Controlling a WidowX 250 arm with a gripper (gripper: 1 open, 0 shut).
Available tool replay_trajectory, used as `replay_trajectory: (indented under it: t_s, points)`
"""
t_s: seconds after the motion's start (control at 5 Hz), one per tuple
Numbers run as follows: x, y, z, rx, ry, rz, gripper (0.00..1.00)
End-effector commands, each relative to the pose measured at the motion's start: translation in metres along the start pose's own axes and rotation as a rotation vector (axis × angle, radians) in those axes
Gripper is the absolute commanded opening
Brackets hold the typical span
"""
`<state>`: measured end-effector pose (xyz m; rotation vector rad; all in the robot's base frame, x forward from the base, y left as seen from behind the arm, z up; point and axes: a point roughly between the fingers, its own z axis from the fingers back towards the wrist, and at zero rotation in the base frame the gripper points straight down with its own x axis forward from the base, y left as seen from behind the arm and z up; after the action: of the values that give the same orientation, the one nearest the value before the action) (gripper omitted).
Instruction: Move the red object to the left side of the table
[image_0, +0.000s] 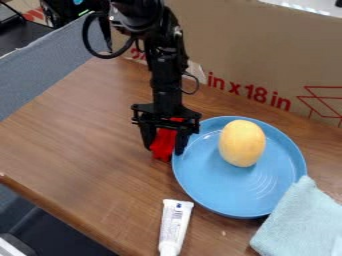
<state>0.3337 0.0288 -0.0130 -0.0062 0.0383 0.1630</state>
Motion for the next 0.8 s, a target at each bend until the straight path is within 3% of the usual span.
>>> replay_trajectory:
  t_s: [0.0, 0.2, 0.4, 0.6]
  points:
    - [-0.005, -0.001, 0.004, 0.011, -0.041, 0.023, 0.00]
    - [-0.016, 0.005, 0.004, 0.018, -0.045, 0.031, 0.00]
    - [-0.023, 0.017, -0.011, 0.028, -0.048, 0.034, 0.00]
    - [-0.021, 0.019, -0.014, 0.036, -0.055, 0.030, 0.00]
